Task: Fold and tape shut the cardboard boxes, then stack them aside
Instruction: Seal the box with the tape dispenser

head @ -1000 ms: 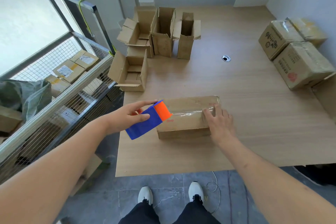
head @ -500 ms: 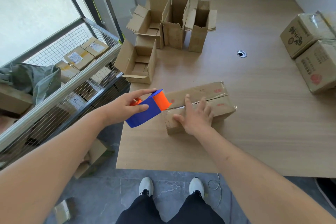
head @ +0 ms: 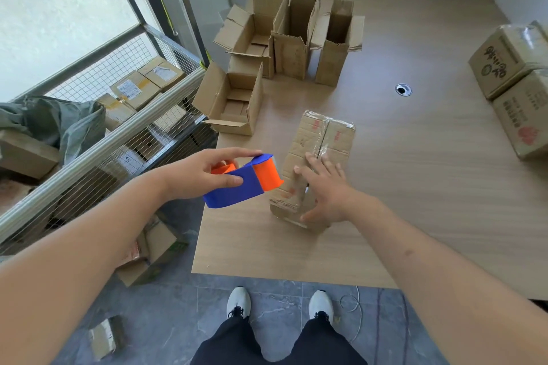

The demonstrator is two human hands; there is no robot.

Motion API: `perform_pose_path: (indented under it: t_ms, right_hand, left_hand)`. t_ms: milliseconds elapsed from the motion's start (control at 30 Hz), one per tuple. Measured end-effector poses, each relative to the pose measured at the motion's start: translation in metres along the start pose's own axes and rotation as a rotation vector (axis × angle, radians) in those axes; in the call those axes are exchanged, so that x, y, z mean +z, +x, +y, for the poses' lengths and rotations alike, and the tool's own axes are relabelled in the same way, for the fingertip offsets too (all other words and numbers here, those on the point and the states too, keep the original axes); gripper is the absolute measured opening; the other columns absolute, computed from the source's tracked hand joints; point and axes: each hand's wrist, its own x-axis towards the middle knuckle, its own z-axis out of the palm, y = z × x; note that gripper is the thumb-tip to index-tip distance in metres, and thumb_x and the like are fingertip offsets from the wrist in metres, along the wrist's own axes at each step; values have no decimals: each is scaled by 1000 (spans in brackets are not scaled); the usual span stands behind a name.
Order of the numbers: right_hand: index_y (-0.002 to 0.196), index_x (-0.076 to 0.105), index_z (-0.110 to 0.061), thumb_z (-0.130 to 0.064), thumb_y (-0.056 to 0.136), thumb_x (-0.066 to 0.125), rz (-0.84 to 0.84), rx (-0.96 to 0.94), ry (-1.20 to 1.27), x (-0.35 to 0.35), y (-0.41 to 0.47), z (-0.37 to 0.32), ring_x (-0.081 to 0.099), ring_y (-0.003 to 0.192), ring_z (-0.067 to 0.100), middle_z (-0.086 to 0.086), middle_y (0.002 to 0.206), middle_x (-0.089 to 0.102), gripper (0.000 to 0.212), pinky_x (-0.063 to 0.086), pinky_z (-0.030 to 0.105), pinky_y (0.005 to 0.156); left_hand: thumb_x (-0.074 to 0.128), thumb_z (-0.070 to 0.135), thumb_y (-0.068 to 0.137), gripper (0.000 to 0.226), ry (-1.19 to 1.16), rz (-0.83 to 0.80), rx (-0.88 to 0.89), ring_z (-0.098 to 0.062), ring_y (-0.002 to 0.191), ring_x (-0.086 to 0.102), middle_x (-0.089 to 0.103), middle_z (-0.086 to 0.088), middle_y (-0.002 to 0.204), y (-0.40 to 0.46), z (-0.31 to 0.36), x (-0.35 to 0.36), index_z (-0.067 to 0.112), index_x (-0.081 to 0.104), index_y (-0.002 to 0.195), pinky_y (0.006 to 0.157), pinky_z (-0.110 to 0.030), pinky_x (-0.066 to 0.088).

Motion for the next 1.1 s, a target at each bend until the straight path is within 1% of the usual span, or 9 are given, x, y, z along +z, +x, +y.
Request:
perform_pose_path:
  t_ms: [133,200,300,400,500,600,800,967,1100]
  right_hand:
    - [160,11,-31,-33,73,83,-113,-73,-116,-8,-14,23,-20,156,23,-7,169,-18,113,-6,43,127]
    - [156,30,-31,-33,77,83,-114,-115,-3,-13,-19,27,-7,158,24,-6,171,0,96,1,42,128]
    - [125,67,-40,-36,92,73,46,-148,611,-24,-30,13,45,141,8,-15,145,54,34,32,40,121]
    - [124,72,-29,-34,103,60,82,-154,1083,-39,-44,-12,67,115,8,-9,120,73,24,49,36,108]
    - [115,75,-11,-27,100,65,122,-186,1234,-49,-54,-29,72,98,23,9,105,76,24,57,43,99]
    - [106,76,-9,-21,94,73,228,-155,1253,-55,-61,-31,73,88,26,17,99,76,17,61,44,89]
    - [95,74,-2,-11,90,77,379,-122,1254,-56,-79,-31,71,71,22,15,83,74,10,62,34,67]
    - [98,74,-4,-6,90,76,402,-97,1256,-41,-87,-25,70,68,20,17,85,72,9,60,32,63]
    - [106,74,-11,-5,90,76,423,-49,1225,-25,-90,-19,68,69,26,19,82,68,17,64,42,68]
  left_hand:
    - [70,20,97,67,60,-22,13,-18,103,63,63,6,113,-4,10,-5,61,44,142,97,-47,53]
    - [71,20,96,69,80,-41,5,-16,106,61,61,9,117,-7,17,-5,63,43,142,99,-47,52]
    - [72,19,95,69,104,-58,18,-14,105,61,60,10,117,-9,29,-5,62,44,142,99,-47,52]
    - [72,17,95,68,98,-68,47,-17,105,62,61,9,116,-13,38,-2,59,45,143,99,-49,51]
    - [72,18,95,67,84,-81,69,-19,111,61,61,11,121,-18,46,4,58,46,143,101,-53,50]
    - [71,17,95,67,71,-78,86,-18,115,60,61,11,126,-22,57,8,57,46,143,102,-53,50]
    - [70,18,97,66,50,-82,105,-20,117,59,60,8,130,-27,69,19,58,45,143,101,-53,51]
    - [70,20,97,66,56,-97,119,-20,114,60,60,8,128,-25,67,38,59,44,143,101,-51,51]
    - [70,20,97,66,80,-95,112,-15,112,59,61,13,124,-23,61,51,62,45,141,100,-47,52]
